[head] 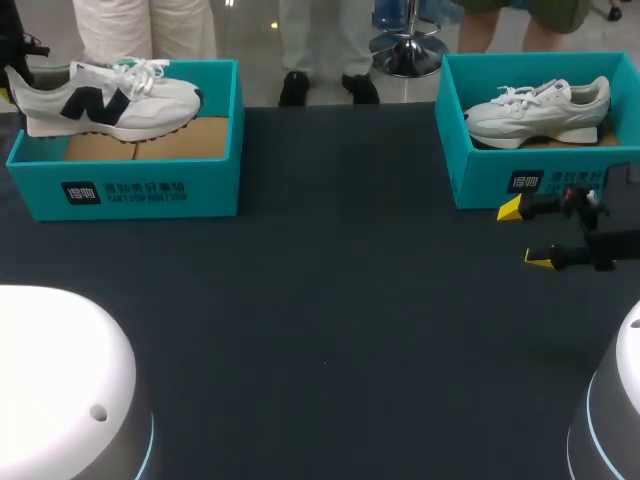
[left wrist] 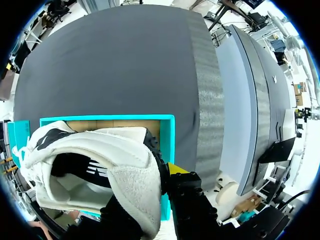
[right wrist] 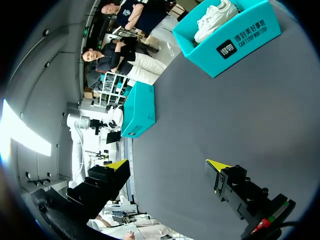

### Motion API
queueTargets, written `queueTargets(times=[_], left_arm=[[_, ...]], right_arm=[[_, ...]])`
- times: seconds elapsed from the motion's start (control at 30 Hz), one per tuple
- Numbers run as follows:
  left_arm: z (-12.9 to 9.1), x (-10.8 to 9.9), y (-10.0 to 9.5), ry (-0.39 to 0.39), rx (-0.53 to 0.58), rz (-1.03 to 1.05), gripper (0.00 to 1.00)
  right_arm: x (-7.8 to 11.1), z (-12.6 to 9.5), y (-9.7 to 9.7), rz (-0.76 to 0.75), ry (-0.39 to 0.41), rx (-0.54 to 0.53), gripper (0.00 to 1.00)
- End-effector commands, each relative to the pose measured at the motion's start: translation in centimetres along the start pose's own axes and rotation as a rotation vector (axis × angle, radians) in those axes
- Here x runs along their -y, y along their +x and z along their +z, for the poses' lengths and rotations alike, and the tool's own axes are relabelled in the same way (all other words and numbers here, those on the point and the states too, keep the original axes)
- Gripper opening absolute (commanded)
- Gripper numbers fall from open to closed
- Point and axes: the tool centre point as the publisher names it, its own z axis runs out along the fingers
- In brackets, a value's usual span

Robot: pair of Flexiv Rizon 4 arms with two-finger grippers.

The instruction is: Take the shoe out of the shoebox, open the shoe tongue, remove and reinsert the insole, then place the shoe into the shoebox

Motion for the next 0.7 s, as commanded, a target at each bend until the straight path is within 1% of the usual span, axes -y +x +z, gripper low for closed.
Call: queueTargets(times=[0.03, 0.4, 0.47, 0.5, 0.7], left_arm=[[1.2, -1.1, -0.5, 0.008, -0.002, 0.01, 0.0], [4.5, -1.9, -1.9, 0.03, 0.003, 0.003, 0.0], [5.0, -1.9, -2.1, 0.018, 0.016, -0.003, 0.0], [5.2, -2.0, -2.1, 0.027, 0.016, -0.003, 0.0], [7.2, -2.1, -2.7, 0.02, 0.012, -0.016, 0.0]], right_arm=[[0.1, 0.0, 0.0, 0.001, -0.001, 0.003, 1.0], [0.1, 0.0, 0.0, 0.001, -0.001, 0.003, 1.0], [0.1, 0.0, 0.0, 0.001, -0.001, 0.003, 1.0], [0.1, 0.0, 0.0, 0.001, -0.001, 0.003, 1.0], [0.1, 0.0, 0.0, 0.001, -0.001, 0.003, 1.0]])
